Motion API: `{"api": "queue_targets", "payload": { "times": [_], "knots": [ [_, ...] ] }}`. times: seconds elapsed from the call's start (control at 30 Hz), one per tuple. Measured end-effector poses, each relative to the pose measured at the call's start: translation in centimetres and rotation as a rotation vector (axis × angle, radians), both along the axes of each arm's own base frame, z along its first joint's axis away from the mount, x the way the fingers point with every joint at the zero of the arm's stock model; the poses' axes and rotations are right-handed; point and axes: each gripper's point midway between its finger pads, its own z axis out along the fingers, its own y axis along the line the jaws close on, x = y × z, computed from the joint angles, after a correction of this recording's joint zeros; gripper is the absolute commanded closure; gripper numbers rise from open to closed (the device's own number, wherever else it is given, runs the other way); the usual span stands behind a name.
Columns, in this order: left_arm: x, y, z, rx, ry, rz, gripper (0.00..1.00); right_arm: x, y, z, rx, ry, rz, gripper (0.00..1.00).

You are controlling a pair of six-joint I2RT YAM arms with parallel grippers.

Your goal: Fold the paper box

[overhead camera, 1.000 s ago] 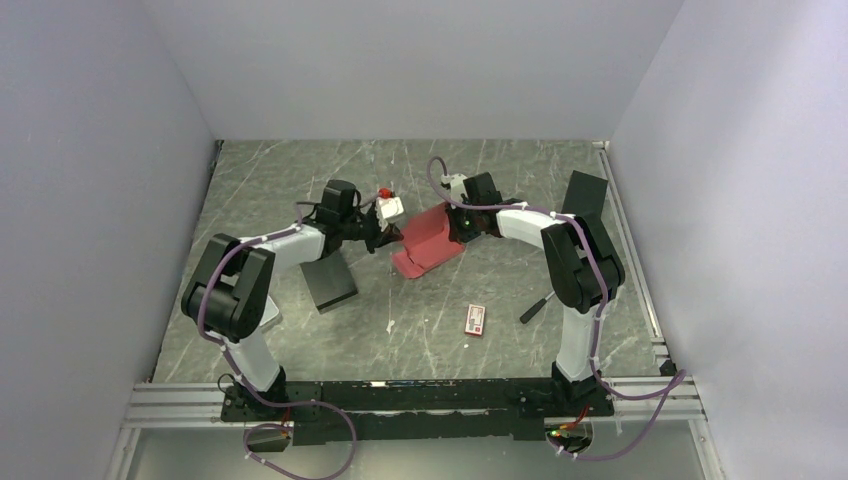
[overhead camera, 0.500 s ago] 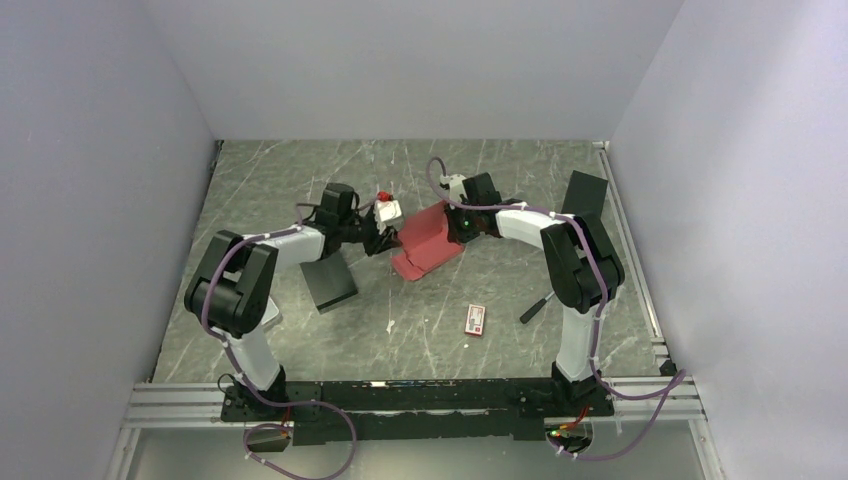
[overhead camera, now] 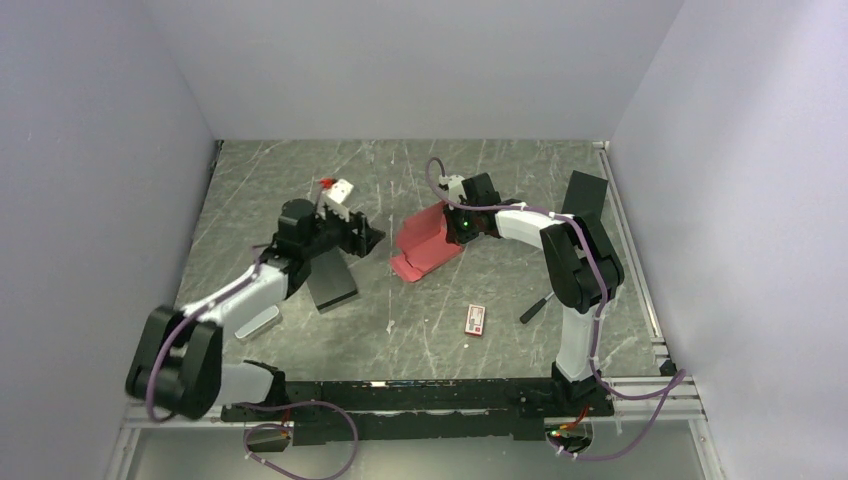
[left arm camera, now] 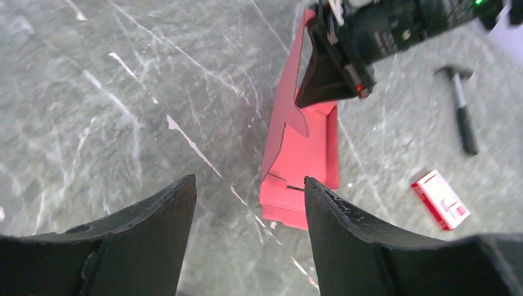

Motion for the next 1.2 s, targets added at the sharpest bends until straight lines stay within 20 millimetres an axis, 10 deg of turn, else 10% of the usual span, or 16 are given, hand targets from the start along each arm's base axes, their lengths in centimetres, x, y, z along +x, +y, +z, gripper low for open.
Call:
{"api": "queue_targets", "payload": {
  "times": [0.2,0.47,0.73,1.2],
  "knots": [
    [-3.5,2.2,1.4,-0.225,0.166,0.208,0.94,0.0,0.0,0.0,0.0,0.0,0.0,1.0],
    [-9.9,-0.4,-7.1,-0.265,0.558,0.293,1.0,0.0,0.0,0.0,0.0,0.001,0.0,1.0],
    [-8.8,-2.3,-12.6,-0.229,0.689,0.386,1.0,0.0,0.0,0.0,0.0,0.001,0.0,1.0],
    [-3.5,-5.6,-9.7,-0.351,0.563,0.357,0.97,-0.1,0.3,0.0,0.0,0.001,0.006,1.0]
  ]
}}
